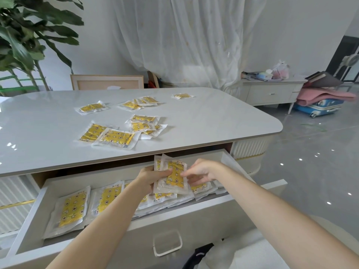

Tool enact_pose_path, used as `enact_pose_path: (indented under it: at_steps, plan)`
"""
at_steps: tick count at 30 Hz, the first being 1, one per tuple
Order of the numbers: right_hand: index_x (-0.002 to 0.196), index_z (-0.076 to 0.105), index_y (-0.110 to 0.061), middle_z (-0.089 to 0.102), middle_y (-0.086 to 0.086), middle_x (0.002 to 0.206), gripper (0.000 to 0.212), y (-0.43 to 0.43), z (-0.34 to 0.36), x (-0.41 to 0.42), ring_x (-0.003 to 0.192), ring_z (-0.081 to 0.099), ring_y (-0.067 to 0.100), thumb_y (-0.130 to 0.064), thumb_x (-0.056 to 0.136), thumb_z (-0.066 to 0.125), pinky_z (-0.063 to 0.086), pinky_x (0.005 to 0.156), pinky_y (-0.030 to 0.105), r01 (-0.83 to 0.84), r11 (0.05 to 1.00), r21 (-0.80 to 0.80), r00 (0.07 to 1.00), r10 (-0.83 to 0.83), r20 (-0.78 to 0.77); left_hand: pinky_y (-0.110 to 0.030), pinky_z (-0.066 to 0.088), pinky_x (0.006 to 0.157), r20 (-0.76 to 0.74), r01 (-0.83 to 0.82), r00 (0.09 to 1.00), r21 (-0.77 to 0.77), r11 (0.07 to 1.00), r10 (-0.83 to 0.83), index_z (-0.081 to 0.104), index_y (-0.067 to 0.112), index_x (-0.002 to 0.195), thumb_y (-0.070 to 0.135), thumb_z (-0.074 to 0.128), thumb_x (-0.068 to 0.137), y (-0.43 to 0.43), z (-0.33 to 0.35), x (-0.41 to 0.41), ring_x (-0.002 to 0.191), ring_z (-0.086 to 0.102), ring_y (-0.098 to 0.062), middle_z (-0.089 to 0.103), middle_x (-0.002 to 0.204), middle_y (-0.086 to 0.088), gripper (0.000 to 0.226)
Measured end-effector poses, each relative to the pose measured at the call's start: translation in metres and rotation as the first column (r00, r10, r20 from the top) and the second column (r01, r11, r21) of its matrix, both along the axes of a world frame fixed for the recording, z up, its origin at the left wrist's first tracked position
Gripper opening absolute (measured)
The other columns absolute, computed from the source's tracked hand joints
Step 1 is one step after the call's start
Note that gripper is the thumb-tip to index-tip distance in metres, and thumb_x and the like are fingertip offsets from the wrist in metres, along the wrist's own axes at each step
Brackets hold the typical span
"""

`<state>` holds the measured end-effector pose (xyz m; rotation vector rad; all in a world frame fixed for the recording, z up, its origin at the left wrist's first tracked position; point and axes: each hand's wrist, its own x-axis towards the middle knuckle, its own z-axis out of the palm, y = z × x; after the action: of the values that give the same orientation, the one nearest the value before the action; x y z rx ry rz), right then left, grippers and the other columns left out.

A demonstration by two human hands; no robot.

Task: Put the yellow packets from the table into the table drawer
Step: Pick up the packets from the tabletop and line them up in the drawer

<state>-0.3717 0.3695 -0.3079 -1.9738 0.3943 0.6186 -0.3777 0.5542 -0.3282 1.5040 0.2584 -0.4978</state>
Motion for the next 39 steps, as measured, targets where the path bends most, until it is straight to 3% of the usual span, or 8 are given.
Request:
enact_pose_path:
  at_steps: [3,9,15,19,22,29,34,39]
  plan:
    - [0.118,0.06,0.0,0.065,0.013,0.118,0.046,0.0,-0.008,-0.002,0.093,0.069,0.022,-0.014,0.078,0.078,0.059,0.078,0.033,0.069,0.992,0.103,0.996,-0.063,-0.062,-0.032,0.059,0.058,-0.025,-0.001,1.0,-0.032,0.999,0.0,0.062,-0.003,0.114,0.01,0.085,0.065,-0.001,0.006,-0.006,0.071,0.073,-0.024,0.073,0.096,-0.018,0.056]
    - [0.105,0.062,-0.005,0.065,0.004,0.095,0.021,0.0,-0.002,0.001,0.086,0.062,0.016,-0.011,0.086,0.069,0.054,0.078,0.028,0.227,0.943,0.243,0.974,-0.226,-0.03,-0.044,0.047,0.099,0.009,-0.109,0.994,0.05,0.993,0.109,0.051,0.009,0.132,0.06,0.091,0.018,0.004,-0.032,0.029,0.115,0.06,-0.027,0.062,0.125,-0.008,0.131]
    - [0.111,0.06,-0.002,0.065,0.011,0.104,0.025,-0.019,-0.006,0.016,0.088,0.061,0.021,-0.014,0.089,0.065,0.055,0.082,0.032,0.32,0.944,-0.084,0.938,-0.303,0.168,-0.021,0.046,0.043,-0.043,-0.091,0.995,0.089,0.992,0.095,0.061,-0.001,0.104,0.013,0.071,0.083,-0.002,-0.006,0.007,0.047,0.06,-0.012,0.061,0.078,-0.008,0.026]
    - [0.115,0.057,0.0,0.06,0.011,0.095,0.025,-0.043,-0.012,0.017,0.078,0.059,0.025,-0.009,0.092,0.058,0.049,0.066,0.029,0.325,0.854,-0.405,0.938,-0.236,0.256,-0.04,0.058,0.08,-0.09,-0.053,0.994,0.09,0.995,0.061,0.059,-0.006,0.111,0.001,0.064,0.086,-0.003,-0.014,0.012,0.076,0.065,-0.023,0.066,0.099,-0.018,0.026]
    - [0.119,0.056,-0.004,0.061,0.011,0.096,0.03,-0.054,-0.018,0.018,0.082,0.061,0.025,-0.009,0.09,0.058,0.053,0.074,0.03,0.325,0.8,-0.504,0.943,-0.233,0.239,-0.031,0.058,0.073,-0.105,0.017,0.994,0.039,0.999,-0.012,0.055,-0.004,0.106,-0.007,0.051,0.092,-0.011,-0.017,0.011,0.079,0.068,-0.022,0.065,0.096,-0.016,0.016]
    - [0.13,0.049,0.001,0.057,0.014,0.113,0.036,-0.057,-0.026,0.019,0.066,0.048,0.015,0.005,0.095,0.041,0.03,0.044,0.022,0.278,0.728,-0.626,0.955,-0.139,0.262,-0.047,0.043,0.105,-0.071,0.151,0.987,0.12,0.981,-0.144,0.03,0.008,0.143,-0.011,0.061,0.077,-0.018,-0.039,0.027,0.122,0.052,-0.031,0.047,0.137,-0.018,0.075]
    - [0.146,0.033,-0.018,0.041,0.012,0.143,0.067,-0.042,-0.031,0.02,0.115,0.056,0.028,0.004,0.087,0.057,0.051,0.076,0.027,-0.006,0.759,-0.651,0.949,0.21,0.236,-0.042,0.022,0.116,0.068,0.247,0.924,0.646,0.722,-0.377,-0.005,0.018,0.152,0.012,0.07,0.082,-0.029,-0.021,0.005,0.144,0.013,-0.034,0.001,0.155,-0.015,0.103]
    - [0.152,0.02,-0.029,0.021,-0.003,0.158,0.094,-0.03,-0.018,0.014,0.142,0.029,0.023,-0.024,0.078,0.076,0.035,0.111,0.038,-0.49,0.551,-0.675,0.8,0.593,-0.097,-0.053,0.008,0.116,0.046,0.285,0.596,0.922,0.264,-0.802,0.017,0.029,0.151,0.035,0.07,0.079,-0.025,-0.026,-0.007,0.144,-0.015,-0.035,-0.014,0.157,-0.005,0.09]
